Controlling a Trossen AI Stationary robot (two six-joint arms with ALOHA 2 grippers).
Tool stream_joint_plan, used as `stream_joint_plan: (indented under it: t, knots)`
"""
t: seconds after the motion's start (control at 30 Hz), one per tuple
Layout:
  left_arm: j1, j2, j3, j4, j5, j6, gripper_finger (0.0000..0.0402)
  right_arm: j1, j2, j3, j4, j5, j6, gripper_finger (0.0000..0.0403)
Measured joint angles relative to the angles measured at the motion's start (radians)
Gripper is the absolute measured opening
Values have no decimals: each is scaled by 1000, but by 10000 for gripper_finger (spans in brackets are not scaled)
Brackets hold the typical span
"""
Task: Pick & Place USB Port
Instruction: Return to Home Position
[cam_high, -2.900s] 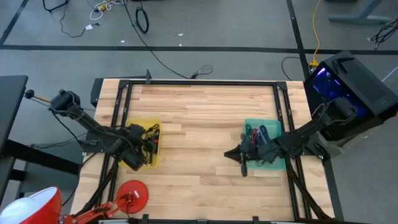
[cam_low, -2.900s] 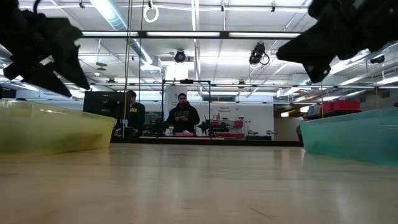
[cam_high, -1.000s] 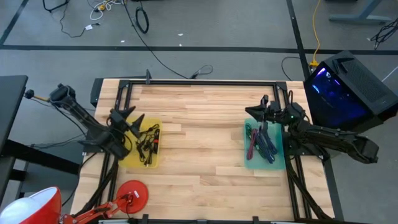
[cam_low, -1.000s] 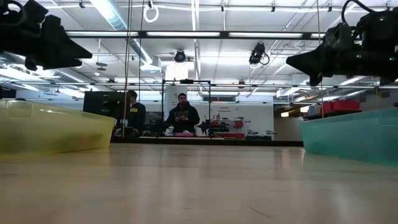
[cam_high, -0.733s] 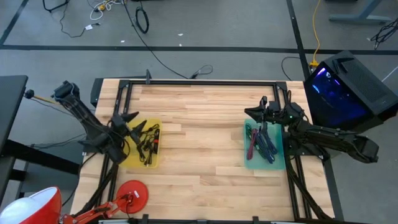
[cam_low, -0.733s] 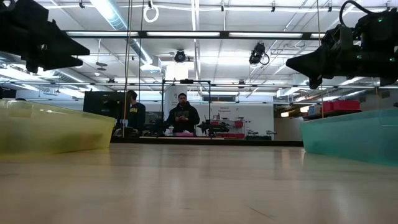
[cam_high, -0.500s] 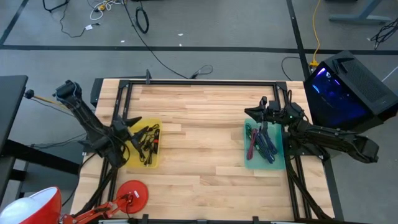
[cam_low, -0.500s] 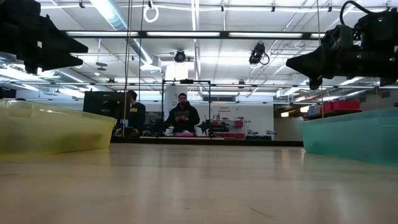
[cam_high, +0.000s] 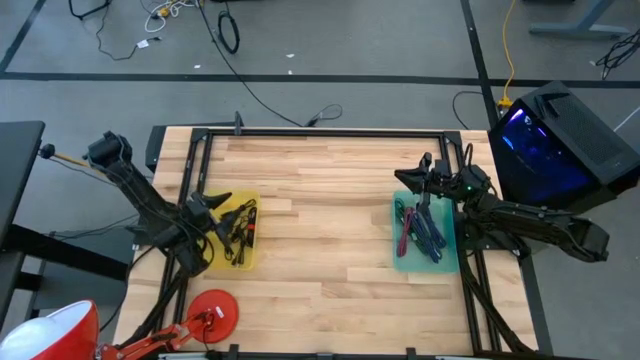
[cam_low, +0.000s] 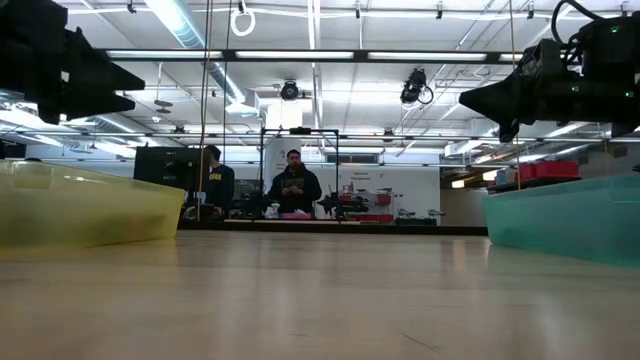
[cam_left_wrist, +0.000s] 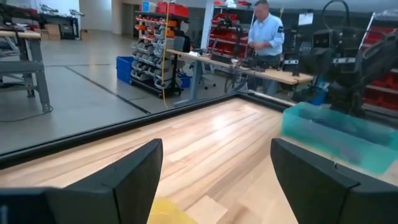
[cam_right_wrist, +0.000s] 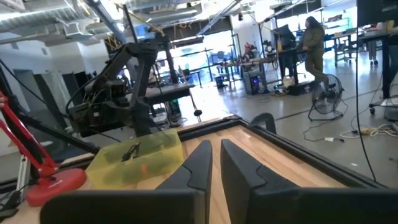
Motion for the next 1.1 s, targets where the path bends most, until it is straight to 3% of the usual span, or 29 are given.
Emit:
stream_joint_plan:
  t: [0.2,0.63,0.97,1.1]
  knots:
    - [0,2,0,4,118,16,303,0,0,0,-1,0,0,36]
    - [0,1,0,63,816,7,303,0,0,0,-3,0,0,36]
    - [0,-7,0,113,845,82,303,0,-5,0,-4,0,0,36]
    - [2,-84,-15,128,867,84,303,0,-39,0,-33,0,0,36]
